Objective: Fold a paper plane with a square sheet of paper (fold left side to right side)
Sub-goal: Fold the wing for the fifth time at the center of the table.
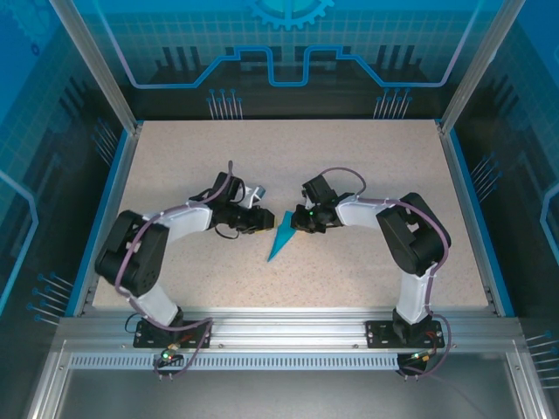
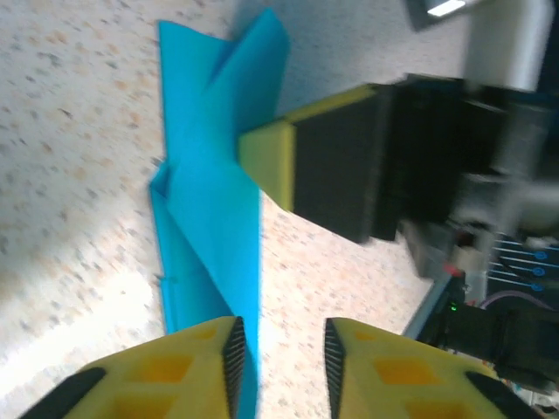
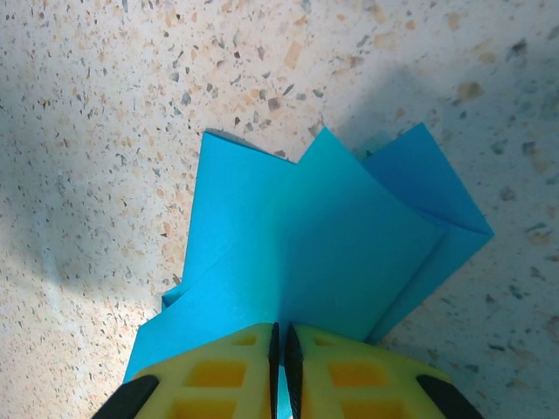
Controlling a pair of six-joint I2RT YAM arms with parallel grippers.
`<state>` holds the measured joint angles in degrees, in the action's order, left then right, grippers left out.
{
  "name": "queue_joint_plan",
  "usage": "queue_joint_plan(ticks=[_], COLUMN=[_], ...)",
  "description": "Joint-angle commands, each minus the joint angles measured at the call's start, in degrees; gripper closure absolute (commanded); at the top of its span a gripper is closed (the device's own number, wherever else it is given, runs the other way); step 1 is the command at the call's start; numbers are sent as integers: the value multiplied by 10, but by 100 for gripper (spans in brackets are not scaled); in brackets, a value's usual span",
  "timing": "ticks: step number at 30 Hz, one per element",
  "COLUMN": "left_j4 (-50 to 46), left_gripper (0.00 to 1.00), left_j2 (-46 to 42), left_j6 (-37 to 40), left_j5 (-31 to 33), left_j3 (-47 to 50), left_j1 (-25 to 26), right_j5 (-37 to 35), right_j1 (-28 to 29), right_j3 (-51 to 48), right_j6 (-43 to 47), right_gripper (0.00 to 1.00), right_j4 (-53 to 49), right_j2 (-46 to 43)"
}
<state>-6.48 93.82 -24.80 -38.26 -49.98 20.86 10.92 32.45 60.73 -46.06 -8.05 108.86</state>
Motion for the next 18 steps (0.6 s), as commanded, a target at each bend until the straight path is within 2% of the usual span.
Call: queue_joint_plan(ticks=[1,6,18], left_j4=[-32,-23,-50], left_gripper=[73,78,79], left_j2=[-40,-30,54], left_j6=[-25,-48,-14], left_j5=[-13,-51,9], left_j3=[29,26,-20], left_j1=[30,74,117], right_j5=[-14,-16,-18], right_j1=[-3,-1,2], right_j3=[-20,-16,-7], right_j6=[0,4,8], right_gripper=[85,85,86], right_j4=[-38,-45,-54], right_j2=[25,26,30])
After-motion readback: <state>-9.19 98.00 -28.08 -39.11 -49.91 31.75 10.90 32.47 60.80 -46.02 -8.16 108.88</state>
